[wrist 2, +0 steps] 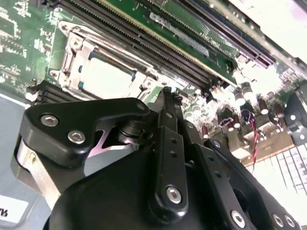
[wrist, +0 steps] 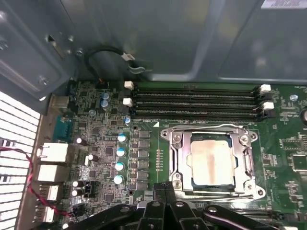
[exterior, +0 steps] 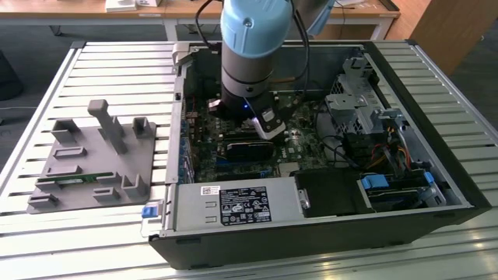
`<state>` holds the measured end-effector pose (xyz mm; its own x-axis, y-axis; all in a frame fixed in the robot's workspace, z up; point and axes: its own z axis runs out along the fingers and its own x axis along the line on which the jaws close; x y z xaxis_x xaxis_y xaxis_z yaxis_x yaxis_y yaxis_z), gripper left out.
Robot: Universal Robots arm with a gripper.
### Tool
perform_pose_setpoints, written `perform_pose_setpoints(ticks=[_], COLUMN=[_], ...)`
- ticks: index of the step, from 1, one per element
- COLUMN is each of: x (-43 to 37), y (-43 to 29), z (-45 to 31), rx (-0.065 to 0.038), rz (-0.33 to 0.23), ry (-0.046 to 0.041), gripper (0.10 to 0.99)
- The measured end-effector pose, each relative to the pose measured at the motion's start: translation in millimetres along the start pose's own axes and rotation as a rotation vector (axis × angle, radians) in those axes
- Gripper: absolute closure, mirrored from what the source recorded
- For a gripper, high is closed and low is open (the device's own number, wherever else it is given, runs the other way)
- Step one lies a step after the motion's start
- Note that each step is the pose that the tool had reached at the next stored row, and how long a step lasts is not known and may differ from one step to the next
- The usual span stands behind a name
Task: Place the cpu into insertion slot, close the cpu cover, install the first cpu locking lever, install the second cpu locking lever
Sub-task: 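Install the second cpu locking lever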
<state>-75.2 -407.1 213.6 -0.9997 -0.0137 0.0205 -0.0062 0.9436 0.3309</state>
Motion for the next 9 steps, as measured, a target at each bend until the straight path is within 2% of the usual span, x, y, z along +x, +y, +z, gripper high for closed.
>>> perform_pose_setpoints(ticks=[6,9], x=[0.3,0.3], y=[4.3,4.6], z=[-12.3,-13.0], rx=[0.000,-0.004], rz=[0.000,0.001], ry=[-0.0001,-0.0007], gripper=[0.980,0.980])
